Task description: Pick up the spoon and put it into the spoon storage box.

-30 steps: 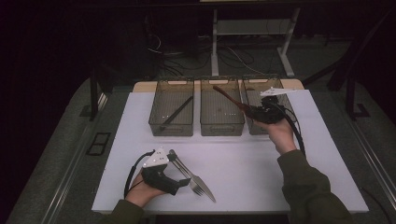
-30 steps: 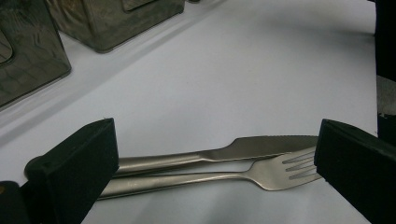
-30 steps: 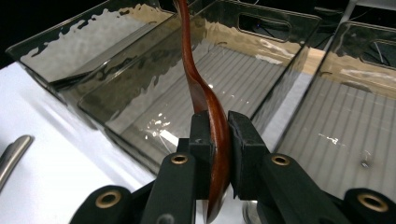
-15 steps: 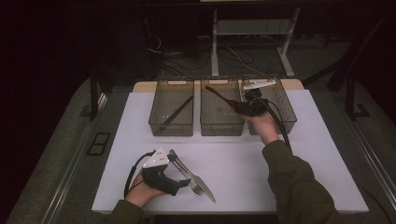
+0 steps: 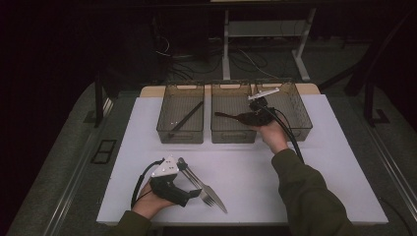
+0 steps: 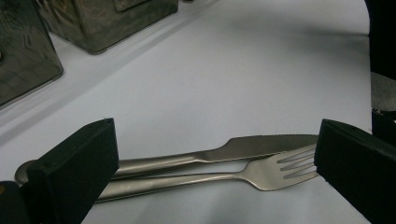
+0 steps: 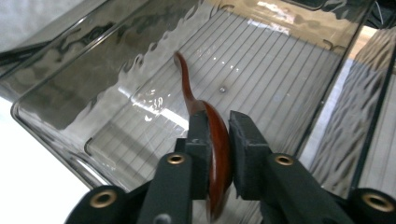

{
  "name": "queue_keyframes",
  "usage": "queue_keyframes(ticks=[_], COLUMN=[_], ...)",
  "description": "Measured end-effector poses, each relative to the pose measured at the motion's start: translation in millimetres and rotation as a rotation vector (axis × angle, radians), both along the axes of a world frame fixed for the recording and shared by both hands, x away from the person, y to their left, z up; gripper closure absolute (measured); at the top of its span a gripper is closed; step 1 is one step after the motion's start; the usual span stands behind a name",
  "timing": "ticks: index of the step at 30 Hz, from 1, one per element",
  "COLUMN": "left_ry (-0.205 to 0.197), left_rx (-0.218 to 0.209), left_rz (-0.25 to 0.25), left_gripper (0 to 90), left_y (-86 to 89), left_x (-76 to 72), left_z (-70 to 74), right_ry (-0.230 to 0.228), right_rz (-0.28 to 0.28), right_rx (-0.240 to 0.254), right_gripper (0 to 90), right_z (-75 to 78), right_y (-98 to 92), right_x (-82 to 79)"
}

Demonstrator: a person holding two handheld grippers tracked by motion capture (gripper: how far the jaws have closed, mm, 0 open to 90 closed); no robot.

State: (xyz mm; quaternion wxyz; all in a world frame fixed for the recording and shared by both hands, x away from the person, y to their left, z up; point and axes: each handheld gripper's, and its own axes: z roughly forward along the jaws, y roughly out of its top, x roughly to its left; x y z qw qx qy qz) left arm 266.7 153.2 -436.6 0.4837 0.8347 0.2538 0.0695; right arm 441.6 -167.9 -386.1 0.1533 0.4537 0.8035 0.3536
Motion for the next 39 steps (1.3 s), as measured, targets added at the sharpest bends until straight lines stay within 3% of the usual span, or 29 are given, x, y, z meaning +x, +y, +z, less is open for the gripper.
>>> queue_keyframes(ticks=[10,22,32,39], left_ry=[-0.003,0.001,0.005,0.003], left_rx=[0.001,0.0,-0.01,-0.011], left_rz=[0.0,-0.003,0.006,0.021], left_gripper=[0.0,0.0,0.0,0.0], left_y=[0.4,1.1,5.1,8.9], left_x=[0.3,0.5,-0.4,-2.7], left_z=[-0.1,-0.6,-0.6,-0.4], right_ry=[-0.022,-0.068,-0.114,-0.121], right_rz=[0.017,0.048,0.128,0.138], right_rx=[0.051,0.148,0.196,0.244], right_gripper=[54.9,37.1,32.8,30.4], right_z=[5.6,15.4,16.7,13.9], right_y=[-5.5,-36.4,-56.4,-67.6], right_x=[-5.9,-27.0,-59.2,-79.4])
